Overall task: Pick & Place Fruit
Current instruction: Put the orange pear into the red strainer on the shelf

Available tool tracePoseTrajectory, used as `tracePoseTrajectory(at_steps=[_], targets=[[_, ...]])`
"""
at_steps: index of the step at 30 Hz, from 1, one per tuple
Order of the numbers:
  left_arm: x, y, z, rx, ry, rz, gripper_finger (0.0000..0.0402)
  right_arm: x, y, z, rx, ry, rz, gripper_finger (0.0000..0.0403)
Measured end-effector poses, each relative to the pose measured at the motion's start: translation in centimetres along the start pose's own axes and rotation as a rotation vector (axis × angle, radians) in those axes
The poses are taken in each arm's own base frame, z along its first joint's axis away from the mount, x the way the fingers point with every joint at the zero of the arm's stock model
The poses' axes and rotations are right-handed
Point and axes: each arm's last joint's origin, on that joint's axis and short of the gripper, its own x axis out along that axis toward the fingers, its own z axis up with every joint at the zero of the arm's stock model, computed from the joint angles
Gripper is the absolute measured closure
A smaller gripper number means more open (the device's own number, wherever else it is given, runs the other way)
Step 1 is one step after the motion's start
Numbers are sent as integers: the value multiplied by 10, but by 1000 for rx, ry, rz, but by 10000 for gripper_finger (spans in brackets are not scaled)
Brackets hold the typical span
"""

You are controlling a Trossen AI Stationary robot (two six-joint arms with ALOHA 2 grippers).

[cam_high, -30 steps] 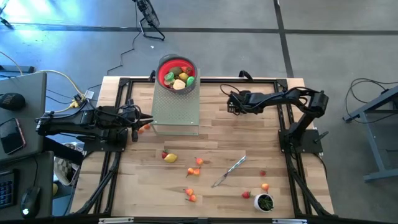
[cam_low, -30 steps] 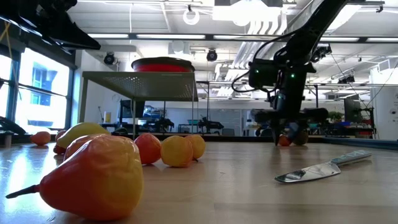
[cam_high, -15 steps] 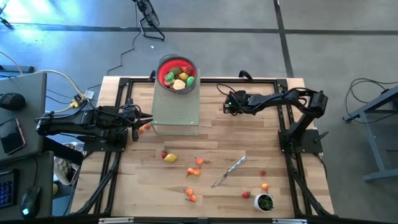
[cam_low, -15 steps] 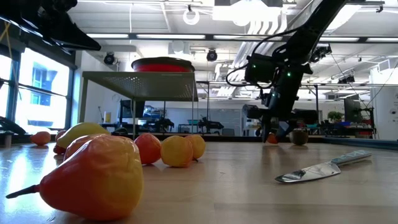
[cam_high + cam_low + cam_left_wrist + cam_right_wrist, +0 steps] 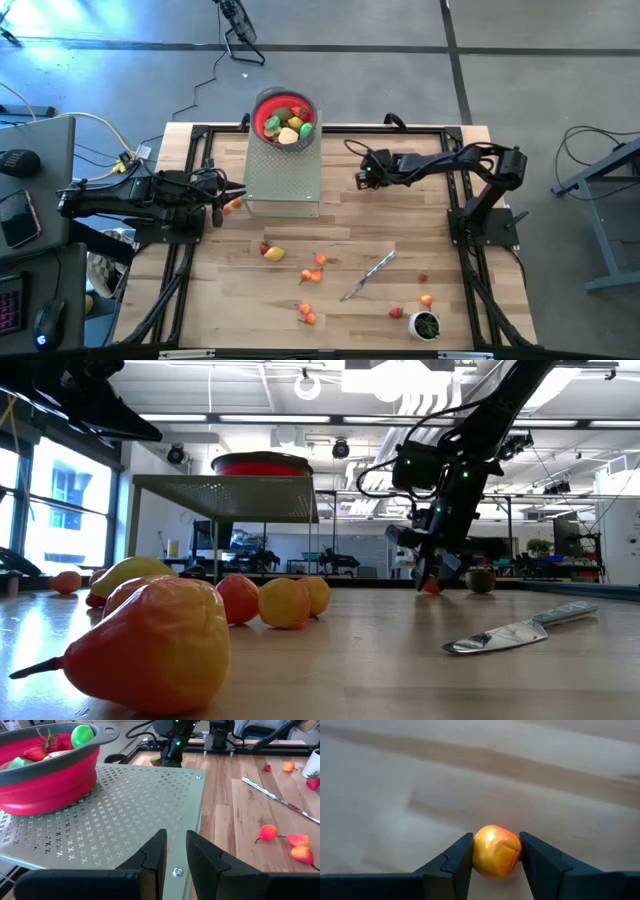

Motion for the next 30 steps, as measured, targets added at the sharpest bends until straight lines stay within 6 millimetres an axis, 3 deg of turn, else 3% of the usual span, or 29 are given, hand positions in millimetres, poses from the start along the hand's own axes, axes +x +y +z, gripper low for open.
tracePoseTrajectory(at_steps=[10, 22, 30], targets=[[0, 0, 0, -3, 0, 2, 334, -27, 24, 10, -64, -135, 252, 257], [0, 0, 0, 0, 0, 1, 334, -80, 56, 49, -92, -689, 628, 257], [0, 0, 0, -2, -1, 1, 334, -116, 79, 73, -150, -851, 704, 257]])
